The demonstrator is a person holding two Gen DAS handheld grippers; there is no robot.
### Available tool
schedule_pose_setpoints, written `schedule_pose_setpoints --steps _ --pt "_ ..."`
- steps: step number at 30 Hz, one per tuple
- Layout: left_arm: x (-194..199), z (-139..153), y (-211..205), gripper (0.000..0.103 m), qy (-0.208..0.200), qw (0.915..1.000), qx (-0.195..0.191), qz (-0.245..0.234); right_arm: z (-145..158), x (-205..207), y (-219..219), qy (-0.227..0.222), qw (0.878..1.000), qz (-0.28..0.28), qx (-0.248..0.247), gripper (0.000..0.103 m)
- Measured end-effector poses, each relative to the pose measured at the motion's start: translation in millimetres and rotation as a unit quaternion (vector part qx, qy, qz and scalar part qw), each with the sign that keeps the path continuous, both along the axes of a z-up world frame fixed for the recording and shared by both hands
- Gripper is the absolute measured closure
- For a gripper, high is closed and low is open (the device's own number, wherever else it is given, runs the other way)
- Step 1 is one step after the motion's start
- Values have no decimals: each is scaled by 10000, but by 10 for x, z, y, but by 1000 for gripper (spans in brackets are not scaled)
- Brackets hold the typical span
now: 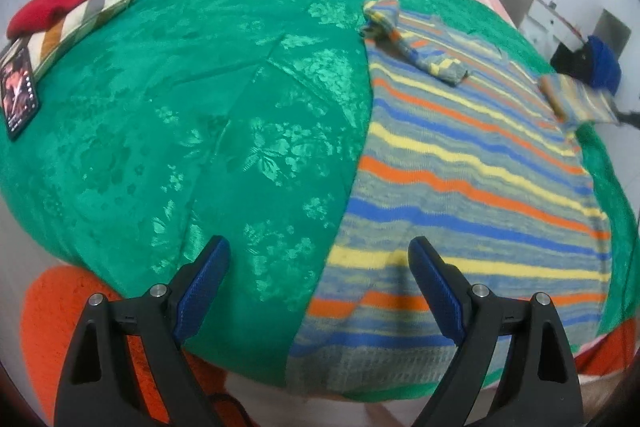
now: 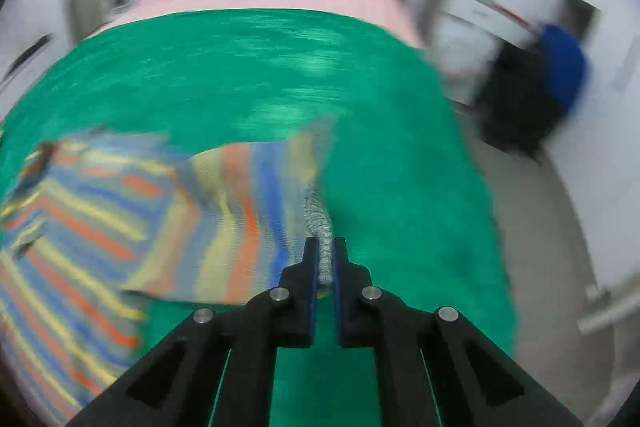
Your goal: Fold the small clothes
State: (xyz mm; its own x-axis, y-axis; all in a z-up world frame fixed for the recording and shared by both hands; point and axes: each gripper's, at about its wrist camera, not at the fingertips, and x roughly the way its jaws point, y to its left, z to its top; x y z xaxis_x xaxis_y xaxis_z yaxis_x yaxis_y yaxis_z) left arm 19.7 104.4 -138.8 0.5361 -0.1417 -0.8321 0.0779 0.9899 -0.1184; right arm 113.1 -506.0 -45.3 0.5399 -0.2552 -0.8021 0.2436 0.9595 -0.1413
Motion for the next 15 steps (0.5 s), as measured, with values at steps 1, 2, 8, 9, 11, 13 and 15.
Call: schedule_pose_setpoints --steps 1,2,8,9,11,13,15 --pt "2 -11 -21 11 19 10000 24 -19 -29 -71 -151 70 9998 -159 -14 97" --pt "1 -13 -40 11 22 10000 54 -36 -74 -142 -272 152 9995 -277 -7 97" --pt "-38 -9 -147 11 -99 9993 316 -172 -471 -434 -458 598 9960 -570 -332 98" --pt "-41 -13 -141 12 -98 9993 324 -172 -502 -500 -501 647 9947 -643 -469 98" --pt "-35 -29 -120 12 -72 9994 316 -146 -626 -625 -638 773 9912 -910 -563 98" --pt "-18 -48 -97 12 -30 9995 282 -111 -726 -661 -700 868 9887 -1048 -632 98" --pt "-2 -60 -84 13 -1 9996 269 -97 -811 -681 -731 1008 9874 -1086 -555 98"
